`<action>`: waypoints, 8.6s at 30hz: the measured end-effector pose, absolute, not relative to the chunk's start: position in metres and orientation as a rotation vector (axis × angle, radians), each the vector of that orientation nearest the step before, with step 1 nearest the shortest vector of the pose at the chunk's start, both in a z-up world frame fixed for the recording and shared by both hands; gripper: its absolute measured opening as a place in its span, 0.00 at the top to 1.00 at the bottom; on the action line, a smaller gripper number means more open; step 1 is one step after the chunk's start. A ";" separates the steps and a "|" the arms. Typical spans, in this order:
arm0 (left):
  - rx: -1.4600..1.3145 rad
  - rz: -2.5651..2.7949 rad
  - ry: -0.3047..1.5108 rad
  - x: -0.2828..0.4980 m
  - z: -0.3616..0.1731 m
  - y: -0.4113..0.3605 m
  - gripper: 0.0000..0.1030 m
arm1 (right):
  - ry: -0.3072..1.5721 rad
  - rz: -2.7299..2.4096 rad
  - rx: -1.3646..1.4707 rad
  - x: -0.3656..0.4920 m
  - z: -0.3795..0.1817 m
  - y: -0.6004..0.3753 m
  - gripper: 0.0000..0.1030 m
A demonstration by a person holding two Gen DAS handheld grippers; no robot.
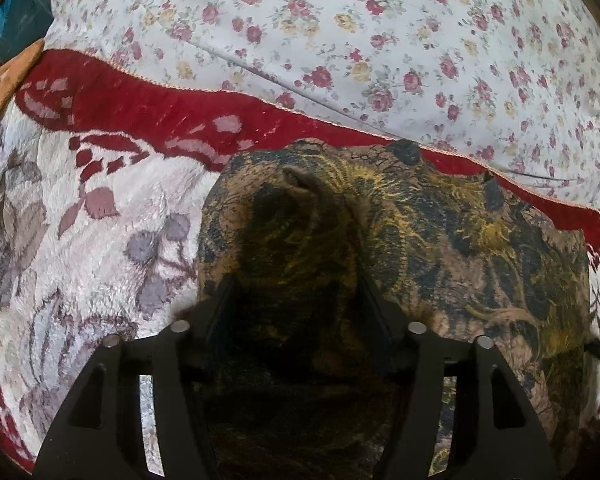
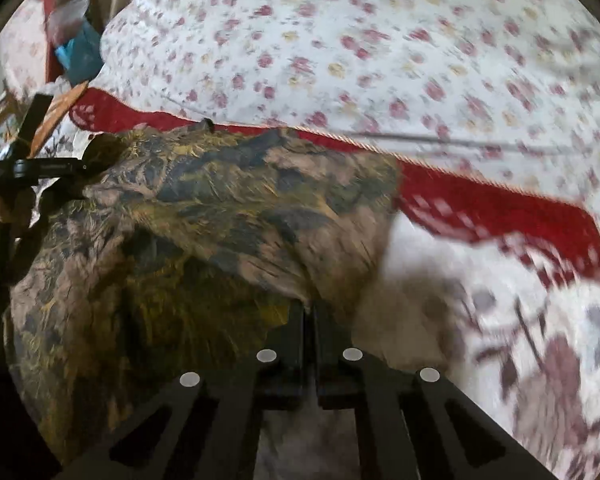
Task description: Fold small clothes
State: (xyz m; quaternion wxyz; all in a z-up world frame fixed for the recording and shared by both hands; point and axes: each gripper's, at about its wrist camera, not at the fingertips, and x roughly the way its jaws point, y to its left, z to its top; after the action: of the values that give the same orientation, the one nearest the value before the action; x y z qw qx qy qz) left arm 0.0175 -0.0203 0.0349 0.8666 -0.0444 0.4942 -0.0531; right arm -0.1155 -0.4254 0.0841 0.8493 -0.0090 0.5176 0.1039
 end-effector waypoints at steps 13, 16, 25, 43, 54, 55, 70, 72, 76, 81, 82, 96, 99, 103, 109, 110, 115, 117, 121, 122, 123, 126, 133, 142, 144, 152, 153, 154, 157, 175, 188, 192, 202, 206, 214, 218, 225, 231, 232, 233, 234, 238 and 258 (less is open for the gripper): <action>-0.112 -0.115 0.991 0.010 0.050 -0.019 0.41 | 0.994 0.219 0.227 -0.066 0.109 -0.421 0.37; -0.095 -0.093 1.023 0.018 0.033 -0.016 0.41 | 1.025 0.194 0.181 -0.029 0.089 -0.404 0.41; -0.178 -0.105 0.997 0.010 0.034 0.011 0.40 | 1.099 0.054 0.229 0.001 0.064 -0.429 0.62; -0.226 -0.137 0.958 -0.061 0.081 0.047 0.33 | 1.160 0.189 0.272 -0.113 0.109 -0.422 0.42; -0.210 -0.190 1.027 -0.178 0.089 0.074 0.33 | 1.225 0.329 0.313 -0.232 0.129 -0.393 0.25; -0.197 -0.195 1.046 -0.188 0.087 0.073 0.33 | 1.234 0.334 0.304 -0.238 0.127 -0.389 0.25; -0.172 -0.178 1.228 -0.264 0.021 0.067 0.33 | 1.361 0.365 0.294 -0.295 0.101 -0.375 0.23; -0.162 -0.188 1.237 -0.267 0.015 0.062 0.33 | 1.379 0.352 0.289 -0.302 0.096 -0.375 0.22; -0.156 -0.206 1.226 -0.266 0.008 0.054 0.33 | 1.442 0.286 0.292 -0.319 0.080 -0.379 0.22; -0.164 -0.203 1.221 -0.257 0.001 0.053 0.33 | 1.481 0.240 0.328 -0.331 0.061 -0.380 0.22; -0.171 -0.206 1.216 -0.256 0.002 0.053 0.33 | 1.478 0.225 0.348 -0.330 0.058 -0.381 0.22; -0.198 -0.224 1.208 -0.249 -0.005 0.054 0.66 | 1.518 0.170 0.348 -0.318 0.029 -0.379 0.42; -0.215 -0.223 1.191 -0.251 0.001 0.058 0.87 | 1.476 0.287 0.337 -0.322 0.038 -0.371 0.91; -0.266 -0.264 1.154 -0.255 0.021 0.070 0.92 | 1.378 0.414 0.289 -0.327 0.066 -0.358 0.92; -0.391 -0.314 1.010 -0.258 0.079 0.109 0.93 | 1.162 0.525 0.430 -0.325 0.139 -0.380 0.92; -0.408 -0.323 0.980 -0.258 0.090 0.114 0.93 | 1.116 0.539 0.467 -0.323 0.153 -0.387 0.92; -0.438 -0.369 0.871 -0.253 0.134 0.119 0.93 | 0.927 0.637 0.606 -0.318 0.210 -0.397 0.92; -0.414 -0.382 0.883 -0.248 0.135 0.115 0.93 | 0.908 0.638 0.592 -0.321 0.220 -0.397 0.92; -0.370 -0.337 0.983 -0.246 0.109 0.106 0.86 | 0.946 0.602 0.564 -0.323 0.211 -0.393 0.92; -0.346 -0.313 1.007 -0.246 0.100 0.103 0.74 | 0.956 0.596 0.572 -0.320 0.208 -0.395 0.92; -0.302 -0.270 1.041 -0.248 0.088 0.099 0.58 | 0.964 0.591 0.582 -0.319 0.205 -0.398 0.92; -0.200 -0.197 1.091 -0.257 0.060 0.087 0.42 | 0.987 0.590 0.601 -0.314 0.195 -0.406 0.92; -0.129 -0.160 1.224 -0.252 -0.008 0.062 0.42 | 1.006 0.615 0.609 -0.300 0.189 -0.405 0.92; -0.298 -0.263 1.268 -0.238 -0.025 0.076 0.62 | 1.018 0.592 0.628 -0.306 0.181 -0.407 0.92; -0.288 -0.273 1.268 -0.241 -0.022 0.077 0.87 | 1.015 0.586 0.633 -0.306 0.180 -0.407 0.92; -0.308 -0.359 1.127 -0.260 0.041 0.091 0.96 | 0.964 0.614 0.611 -0.312 0.200 -0.410 0.92; -0.328 -0.368 1.102 -0.262 0.051 0.097 0.96 | 0.950 0.618 0.620 -0.313 0.204 -0.412 0.92; -0.350 -0.379 1.069 -0.263 0.063 0.103 0.96 | 0.935 0.622 0.632 -0.314 0.207 -0.414 0.92; -0.397 -0.397 0.975 -0.261 0.097 0.116 0.96 | 0.890 0.630 0.670 -0.317 0.219 -0.420 0.92; -0.414 -0.502 0.746 -0.098 0.180 0.074 0.96 | 0.692 0.514 0.742 -0.189 0.245 -0.459 0.92; -0.400 -0.369 0.953 0.063 0.087 0.034 0.96 | 0.902 0.262 0.720 -0.020 0.123 -0.489 0.92; -0.397 -0.333 1.023 0.092 0.057 0.032 0.96 | 1.041 0.178 0.630 0.018 0.078 -0.484 0.91; -0.226 -0.445 0.939 0.038 0.106 0.027 0.37 | 0.922 0.299 0.486 -0.034 0.137 -0.462 0.29; -0.101 -0.551 1.033 0.010 0.091 -0.006 0.37 | 1.031 0.440 0.398 -0.036 0.122 -0.411 0.30; -0.025 -0.501 1.153 0.059 0.063 -0.047 0.37 | 1.145 0.373 0.251 0.034 0.077 -0.368 0.38; -0.286 -0.418 1.075 0.115 0.082 -0.022 0.37 | 1.034 0.225 0.302 0.082 0.088 -0.392 0.38; -0.324 -0.448 1.017 0.092 0.104 0.012 0.37 | 0.983 0.202 0.355 0.038 0.114 -0.430 0.34; -0.324 -0.469 1.036 0.018 0.089 0.044 0.37 | 1.075 0.210 0.352 -0.073 0.110 -0.452 0.32; -0.335 -0.464 1.038 0.009 0.087 0.048 0.37 | 1.078 0.211 0.366 -0.085 0.110 -0.454 0.32; -0.347 -0.458 1.043 -0.002 0.083 0.055 0.37 | 1.086 0.216 0.392 -0.099 0.108 -0.455 0.32; -0.355 -0.455 1.048 -0.010 0.080 0.058 0.37 | 1.106 0.227 0.426 -0.111 0.103 -0.453 0.32; -0.403 -0.466 1.060 -0.035 0.068 0.064 0.37 | 1.108 0.285 0.476 -0.136 0.089 -0.437 0.33; -0.418 -0.482 1.090 -0.040 0.032 0.062 0.38 | 1.078 0.202 0.483 -0.157 0.085 -0.456 0.65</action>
State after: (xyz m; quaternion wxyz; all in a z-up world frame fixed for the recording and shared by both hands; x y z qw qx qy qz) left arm -0.0402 0.0618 0.0316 0.8072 -0.1956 0.5094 -0.2252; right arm -0.1570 -0.4564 0.0848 0.8257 0.2275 0.5074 0.0949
